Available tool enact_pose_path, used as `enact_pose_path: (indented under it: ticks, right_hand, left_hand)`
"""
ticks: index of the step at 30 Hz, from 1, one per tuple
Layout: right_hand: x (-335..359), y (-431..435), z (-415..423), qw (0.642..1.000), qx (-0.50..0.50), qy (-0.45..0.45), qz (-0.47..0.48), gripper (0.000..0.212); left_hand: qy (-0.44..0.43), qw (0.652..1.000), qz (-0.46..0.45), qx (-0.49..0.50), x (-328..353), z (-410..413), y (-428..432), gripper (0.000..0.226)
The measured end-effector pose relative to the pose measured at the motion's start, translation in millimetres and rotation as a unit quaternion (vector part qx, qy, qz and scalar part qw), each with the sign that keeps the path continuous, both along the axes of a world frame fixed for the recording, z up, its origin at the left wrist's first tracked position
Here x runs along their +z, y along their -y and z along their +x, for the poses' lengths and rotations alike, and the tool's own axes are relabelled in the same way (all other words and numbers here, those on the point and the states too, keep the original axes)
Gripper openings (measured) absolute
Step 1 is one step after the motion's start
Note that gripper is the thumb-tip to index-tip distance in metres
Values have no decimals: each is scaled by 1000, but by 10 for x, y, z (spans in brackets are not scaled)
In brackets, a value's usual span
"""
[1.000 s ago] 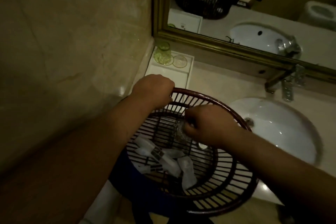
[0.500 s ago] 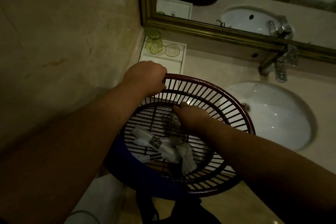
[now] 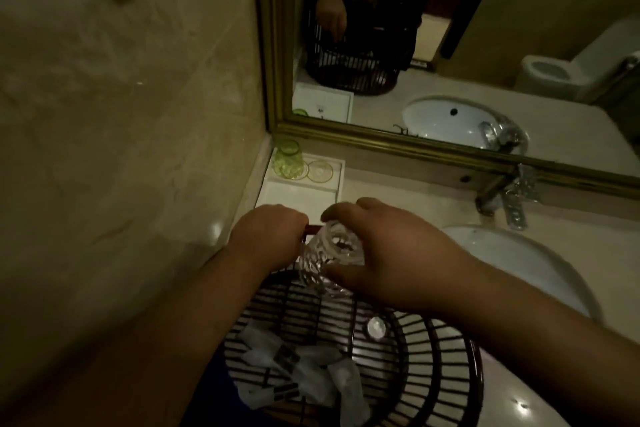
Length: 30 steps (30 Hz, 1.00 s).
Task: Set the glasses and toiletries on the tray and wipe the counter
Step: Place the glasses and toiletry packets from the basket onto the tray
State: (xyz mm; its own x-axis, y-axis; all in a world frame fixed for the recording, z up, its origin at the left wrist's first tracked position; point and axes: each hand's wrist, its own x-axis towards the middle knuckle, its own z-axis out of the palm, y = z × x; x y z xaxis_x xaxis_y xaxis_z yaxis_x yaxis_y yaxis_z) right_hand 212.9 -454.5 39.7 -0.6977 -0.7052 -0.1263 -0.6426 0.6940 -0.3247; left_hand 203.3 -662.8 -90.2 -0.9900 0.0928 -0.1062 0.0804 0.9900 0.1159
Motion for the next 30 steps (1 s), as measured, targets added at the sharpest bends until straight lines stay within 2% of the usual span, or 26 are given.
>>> enact_pose_path:
  ticks: [4, 7, 12, 18, 22, 30]
  right_hand:
    - [273, 89, -349, 998, -32, -48, -38, 61]
    - [152, 234, -759, 994, -67, -75, -38, 63]
    - [-447, 517, -1521, 993, -88, -76, 1, 68]
    - [-1296, 850, -2214, 994, -103, -32, 24, 69]
    - [-1727, 1052, -2474, 992, -124, -12, 14, 69]
    - [-2193, 1272, -2772, 988, -138, -7, 75, 78]
  left_hand:
    - [-2, 998, 49, 39, 1, 35, 13, 24]
    - [7, 1000, 23, 17, -4, 18, 5, 20]
    - [0, 1000, -7, 7, -42, 6, -5, 21]
    - [-10, 1000, 7, 8, -80, 28, 9, 19]
    - [-5, 1000, 12, 6, -61, 34, 6, 17]
    - [-2, 1000, -5, -3, -76, 7, 6, 12]
